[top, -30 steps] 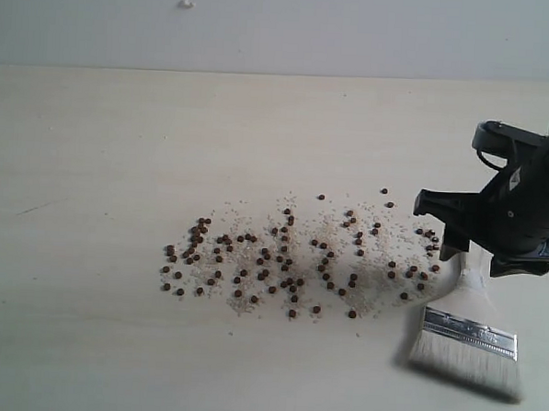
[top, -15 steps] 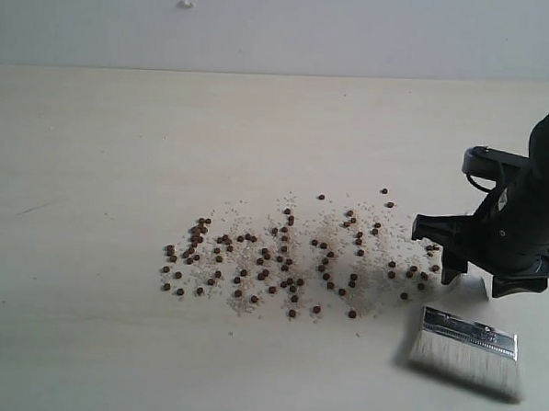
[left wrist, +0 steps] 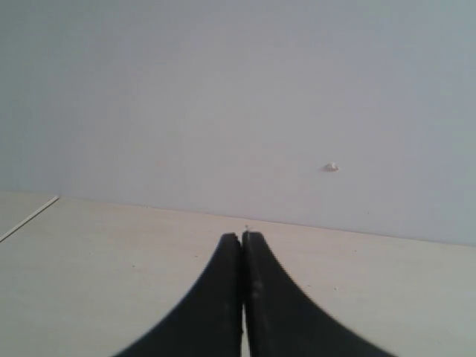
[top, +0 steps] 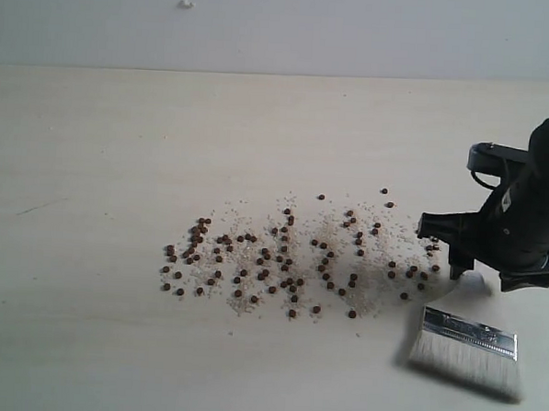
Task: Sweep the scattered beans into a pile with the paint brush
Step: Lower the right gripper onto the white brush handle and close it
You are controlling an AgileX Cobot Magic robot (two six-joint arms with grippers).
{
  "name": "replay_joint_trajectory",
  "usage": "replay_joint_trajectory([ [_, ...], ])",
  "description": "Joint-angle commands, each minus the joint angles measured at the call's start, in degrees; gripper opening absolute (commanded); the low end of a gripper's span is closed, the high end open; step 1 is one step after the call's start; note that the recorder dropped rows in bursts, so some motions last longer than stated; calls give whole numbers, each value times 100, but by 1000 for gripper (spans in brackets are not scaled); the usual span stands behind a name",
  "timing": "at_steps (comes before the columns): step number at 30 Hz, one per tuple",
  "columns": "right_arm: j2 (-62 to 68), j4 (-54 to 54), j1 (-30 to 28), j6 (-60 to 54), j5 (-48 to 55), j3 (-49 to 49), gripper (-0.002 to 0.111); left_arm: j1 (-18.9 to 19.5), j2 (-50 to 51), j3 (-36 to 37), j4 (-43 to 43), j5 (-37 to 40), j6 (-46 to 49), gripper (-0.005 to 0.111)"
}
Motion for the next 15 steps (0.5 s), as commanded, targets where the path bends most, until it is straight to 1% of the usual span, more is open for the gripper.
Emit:
replay_joint_trajectory([
  [1,189,64,12,10,-49,13,54,6,-33,-12,-8,-21,15,0],
  [8,376,85,12,17,-117,13,54,6,-33,-12,-8,-21,15,0],
  [11,376,98,12,17,-32,13,45,6,-33,-12,-8,-21,15,0],
  [14,376,84,12,17,162,13,28,6,-33,-12,-8,-21,15,0],
  [15,376,84,12,5,173,13,26,6,-33,-12,-8,-21,15,0],
])
